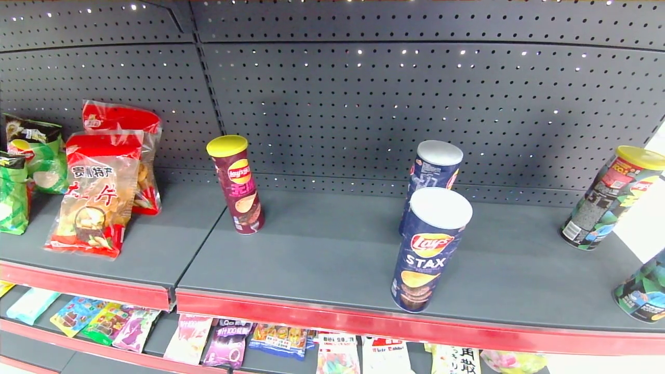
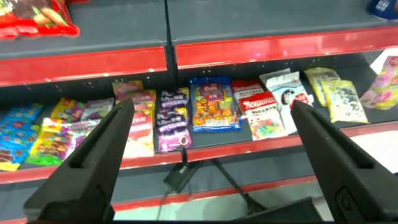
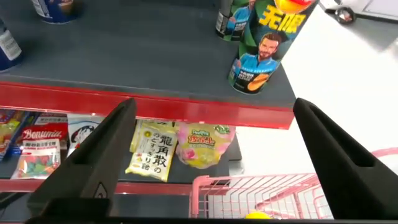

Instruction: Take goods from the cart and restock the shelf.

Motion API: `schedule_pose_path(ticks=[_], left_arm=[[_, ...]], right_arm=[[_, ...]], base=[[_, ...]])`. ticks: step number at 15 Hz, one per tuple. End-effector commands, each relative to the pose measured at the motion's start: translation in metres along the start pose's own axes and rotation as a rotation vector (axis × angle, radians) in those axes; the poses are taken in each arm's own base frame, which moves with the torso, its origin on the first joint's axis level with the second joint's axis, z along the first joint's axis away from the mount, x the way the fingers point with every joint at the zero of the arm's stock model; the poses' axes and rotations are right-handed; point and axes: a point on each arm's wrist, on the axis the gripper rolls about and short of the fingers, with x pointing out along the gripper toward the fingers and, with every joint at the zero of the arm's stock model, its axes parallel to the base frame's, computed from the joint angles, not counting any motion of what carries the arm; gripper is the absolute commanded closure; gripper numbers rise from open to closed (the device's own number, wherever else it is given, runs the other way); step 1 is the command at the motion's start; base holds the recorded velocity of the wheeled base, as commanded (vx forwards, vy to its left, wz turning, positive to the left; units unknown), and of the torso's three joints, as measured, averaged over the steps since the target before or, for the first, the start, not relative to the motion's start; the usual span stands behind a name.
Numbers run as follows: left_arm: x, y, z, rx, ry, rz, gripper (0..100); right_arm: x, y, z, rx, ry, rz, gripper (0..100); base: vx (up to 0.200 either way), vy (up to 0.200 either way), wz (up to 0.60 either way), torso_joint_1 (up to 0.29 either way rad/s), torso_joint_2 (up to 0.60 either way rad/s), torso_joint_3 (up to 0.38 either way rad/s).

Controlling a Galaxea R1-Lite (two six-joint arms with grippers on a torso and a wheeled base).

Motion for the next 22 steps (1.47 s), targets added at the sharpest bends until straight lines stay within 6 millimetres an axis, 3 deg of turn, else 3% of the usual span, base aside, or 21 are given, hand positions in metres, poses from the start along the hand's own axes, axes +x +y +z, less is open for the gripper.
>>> schedule_pose_path(ticks=[1,16,22], left_arm=[[-0.0002,0.0000,-0.0002,0.004,-0.003,-0.001,0],[-0.0005,-0.0004,-0.0009,0.001,-0.008,-0.025,0],[-0.0005,-0.0007,-0.0009,0.001,-0.008,-0.038,0]], right_arm=[[-0.0002,0.0018,-0.0095,-0.002,-0.003,-0.004,0],[0.0047,0.0040,-0.0183,-0.034,0.029,-0.001,0],[0.0050,0.0043,-0.0190,-0.054,0.031,0.007,0]], base=[[0.000,0.000,0.00,0.000,0.00,0.000],[0.000,0.000,0.00,0.000,0.00,0.000],[0.000,0.000,-0.60,0.006,0.01,0.002]])
